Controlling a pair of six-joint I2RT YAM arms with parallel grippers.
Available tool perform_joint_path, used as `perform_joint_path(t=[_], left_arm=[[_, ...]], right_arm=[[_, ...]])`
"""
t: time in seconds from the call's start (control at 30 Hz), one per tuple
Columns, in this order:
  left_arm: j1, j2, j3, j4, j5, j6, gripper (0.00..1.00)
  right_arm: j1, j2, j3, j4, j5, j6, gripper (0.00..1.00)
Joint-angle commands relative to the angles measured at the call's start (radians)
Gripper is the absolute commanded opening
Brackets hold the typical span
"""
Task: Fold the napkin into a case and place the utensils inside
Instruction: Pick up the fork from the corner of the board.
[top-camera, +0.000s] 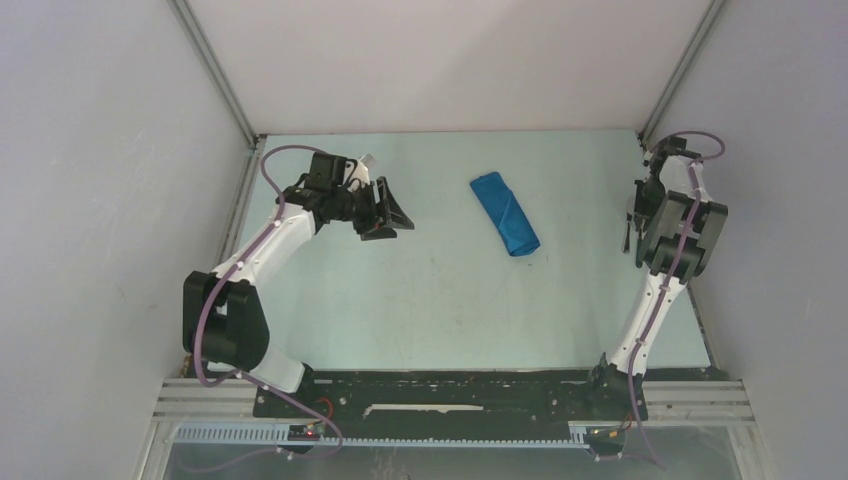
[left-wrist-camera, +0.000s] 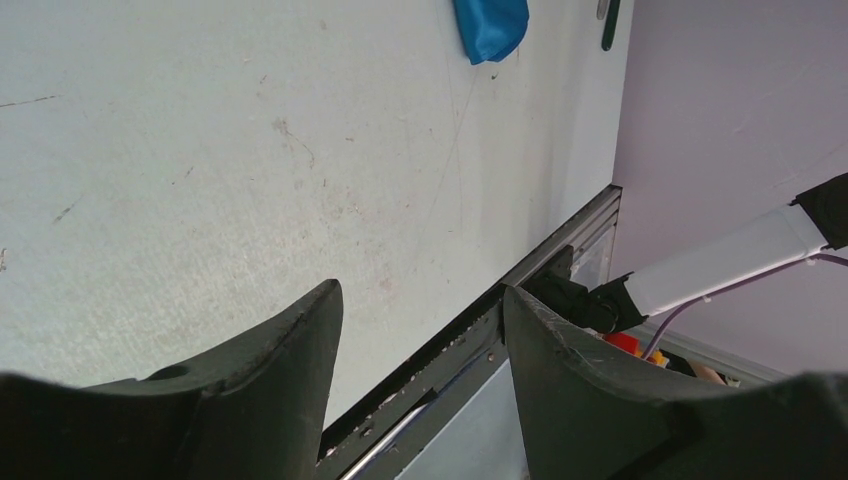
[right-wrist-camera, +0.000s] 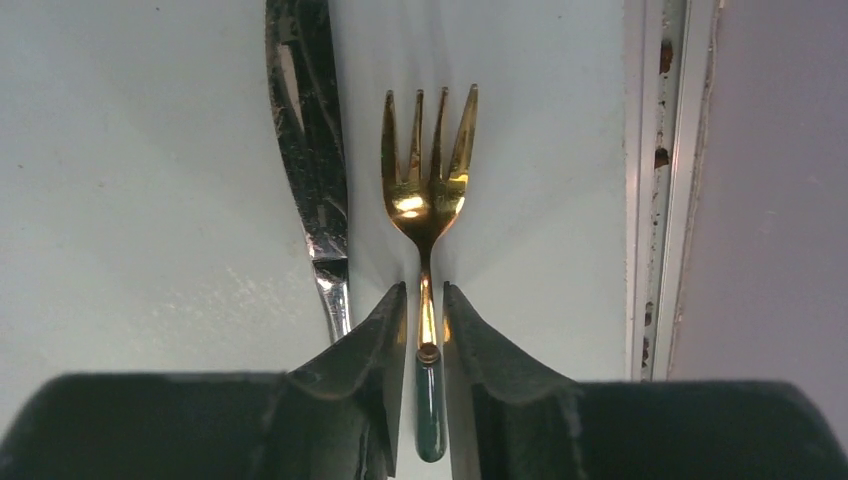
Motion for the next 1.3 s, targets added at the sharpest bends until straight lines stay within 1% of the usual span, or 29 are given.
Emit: perform_joint_path(t=[0.0,0.07,0.13,0.2,0.27,0.37,0.5,0.7,0.83,1.0,1.1,1.27], left_arm=[[0.010,-0.003,-0.017,0.032,0.035,-0.010,0.66],[0.010,-0.004,-0.016,0.032,0.037,-0.009,0.66],[0.011,-0.003,-0.017,0.033,0.040,-0.009,0.66],[0.012,-0.003,-0.017,0.033,0.042,-0.010,0.66],[0.012,-0.004,-0.017,0.035,0.041,-0.009,0.66],[0.012,-0.006,-0.021,0.038,0.038,-0.009,0.66],[0.012,-0.011,-0.021,0.041,0.036,-0.010,0.66],[0.018,-0.020,-0.026,0.051,0.040,-0.018,0.66],[0.018,-0.033,-0.035,0.062,0.039,-0.022,0.66],[0.018,-0.040,-0.040,0.071,0.036,-0.024,0.66],[0.018,-0.040,-0.048,0.077,0.032,-0.026,0.66],[0.013,-0.032,-0.063,0.096,0.017,-0.030,0.66]], right_arm=[[-0.012,0.042,-0.006,-0.013,-0.042,-0.011,0.24],[-0.027,0.040,-0.008,-0.018,-0.096,-0.022,0.18],[-0.042,0.032,-0.011,-0.040,-0.203,-0.074,0.07],[-0.052,0.023,-0.015,-0.039,-0.205,-0.080,0.05],[-0.049,0.019,-0.006,-0.050,-0.181,-0.090,0.00],[-0.042,-0.005,-0.004,-0.039,-0.121,-0.075,0.00],[-0.040,-0.078,-0.007,-0.039,-0.115,-0.067,0.00],[-0.046,-0.238,-0.120,0.007,-0.150,-0.075,0.00],[-0.031,-0.294,-0.133,0.008,-0.141,-0.092,0.00],[0.063,-0.352,-0.147,0.038,-0.133,-0.134,0.00],[0.163,-0.360,-0.119,0.037,-0.097,-0.173,0.00],[0.340,-0.335,-0.036,0.050,-0.097,-0.188,0.00]])
